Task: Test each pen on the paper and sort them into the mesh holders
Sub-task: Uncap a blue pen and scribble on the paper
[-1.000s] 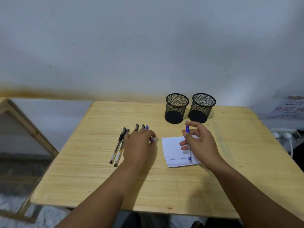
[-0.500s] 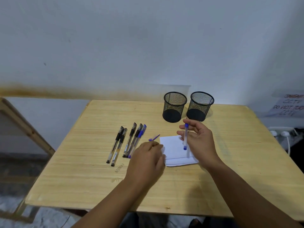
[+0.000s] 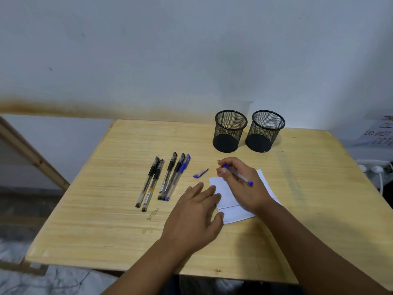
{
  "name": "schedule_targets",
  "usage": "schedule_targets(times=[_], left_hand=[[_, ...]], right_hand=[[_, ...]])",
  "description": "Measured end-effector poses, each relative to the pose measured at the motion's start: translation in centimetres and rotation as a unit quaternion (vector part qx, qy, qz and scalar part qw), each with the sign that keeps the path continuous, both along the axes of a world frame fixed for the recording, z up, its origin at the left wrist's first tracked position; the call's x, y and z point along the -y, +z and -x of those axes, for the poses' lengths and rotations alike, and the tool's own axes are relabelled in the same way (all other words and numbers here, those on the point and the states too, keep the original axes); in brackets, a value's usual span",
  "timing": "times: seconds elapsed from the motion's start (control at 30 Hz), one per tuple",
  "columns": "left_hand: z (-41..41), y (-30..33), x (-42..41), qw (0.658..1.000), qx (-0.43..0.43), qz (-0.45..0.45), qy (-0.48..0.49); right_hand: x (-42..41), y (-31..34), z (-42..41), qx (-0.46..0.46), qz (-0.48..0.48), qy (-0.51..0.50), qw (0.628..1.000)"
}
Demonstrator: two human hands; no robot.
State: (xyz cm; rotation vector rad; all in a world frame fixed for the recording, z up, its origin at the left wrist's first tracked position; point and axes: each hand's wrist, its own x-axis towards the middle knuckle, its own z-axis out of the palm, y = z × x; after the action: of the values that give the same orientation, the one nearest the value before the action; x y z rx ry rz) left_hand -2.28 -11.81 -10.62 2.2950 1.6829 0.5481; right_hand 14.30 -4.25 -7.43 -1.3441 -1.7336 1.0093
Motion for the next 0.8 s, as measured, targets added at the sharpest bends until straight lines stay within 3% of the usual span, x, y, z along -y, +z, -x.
schedule_targets(times=[0.33,0.6,0.8], left_hand=[[-0.2,0.3,0.2,1.0,-0.006,0.001,0.005],[-0.2,0.1,-0.2,0.998,-0.058,-0.012,0.001],[-0.2,-0.2,-0.3,0.998,-0.052,-0.022,0.006]], right_hand=[[-1.6,-1.2,0.9,-0.013,-0.003,-0.055,0.998],[-1.8,-1.7,0.2,-0.098,-0.018,-0.084,0.991],[-2.4,-0.9,0.2,-0.099,0.019,-0.091,0.991]])
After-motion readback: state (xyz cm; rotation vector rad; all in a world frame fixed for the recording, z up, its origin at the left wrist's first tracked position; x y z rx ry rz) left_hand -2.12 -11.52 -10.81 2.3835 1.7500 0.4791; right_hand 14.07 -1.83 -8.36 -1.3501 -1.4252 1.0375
